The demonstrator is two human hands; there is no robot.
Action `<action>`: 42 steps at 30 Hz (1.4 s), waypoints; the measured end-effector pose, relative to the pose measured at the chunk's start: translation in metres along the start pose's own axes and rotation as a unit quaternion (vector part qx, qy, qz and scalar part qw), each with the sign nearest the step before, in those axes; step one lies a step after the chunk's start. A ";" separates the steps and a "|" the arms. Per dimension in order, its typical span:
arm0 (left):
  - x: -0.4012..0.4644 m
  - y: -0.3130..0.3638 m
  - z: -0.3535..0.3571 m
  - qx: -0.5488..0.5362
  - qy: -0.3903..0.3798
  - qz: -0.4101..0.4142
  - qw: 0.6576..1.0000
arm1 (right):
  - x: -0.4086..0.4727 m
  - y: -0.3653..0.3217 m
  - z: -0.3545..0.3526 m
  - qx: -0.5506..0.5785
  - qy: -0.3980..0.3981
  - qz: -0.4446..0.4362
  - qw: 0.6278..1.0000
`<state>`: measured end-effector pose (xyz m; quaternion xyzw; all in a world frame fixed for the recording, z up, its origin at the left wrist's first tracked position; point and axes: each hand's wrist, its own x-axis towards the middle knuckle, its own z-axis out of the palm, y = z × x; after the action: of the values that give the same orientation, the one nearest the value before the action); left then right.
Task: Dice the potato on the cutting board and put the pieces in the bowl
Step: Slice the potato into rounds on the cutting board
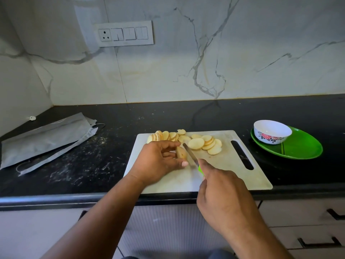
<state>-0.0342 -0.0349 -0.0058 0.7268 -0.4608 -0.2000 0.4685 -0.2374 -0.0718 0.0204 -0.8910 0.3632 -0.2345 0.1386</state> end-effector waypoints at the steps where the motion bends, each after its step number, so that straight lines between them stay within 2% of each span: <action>1: -0.001 0.002 0.000 -0.005 0.000 -0.005 1.000 | -0.001 0.000 0.000 -0.001 -0.001 -0.002 1.000; 21: 0.001 0.001 0.000 -0.040 -0.006 -0.023 0.999 | 0.003 -0.013 0.016 -0.069 -0.016 -0.023 0.997; 28: 0.002 0.001 0.000 -0.023 -0.005 -0.019 1.000 | 0.022 -0.015 0.032 -0.042 -0.021 -0.005 0.999; 38: 0.003 0.000 -0.002 -0.021 -0.005 -0.019 1.000 | -0.021 -0.003 0.013 -0.039 -0.083 0.008 0.996; 42: 0.004 0.003 -0.004 -0.031 -0.010 -0.028 0.999 | -0.020 -0.004 0.002 -0.044 -0.060 -0.001 0.997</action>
<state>-0.0312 -0.0364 -0.0012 0.7227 -0.4387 -0.2342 0.4801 -0.2464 -0.0546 0.0137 -0.9091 0.3631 -0.1642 0.1209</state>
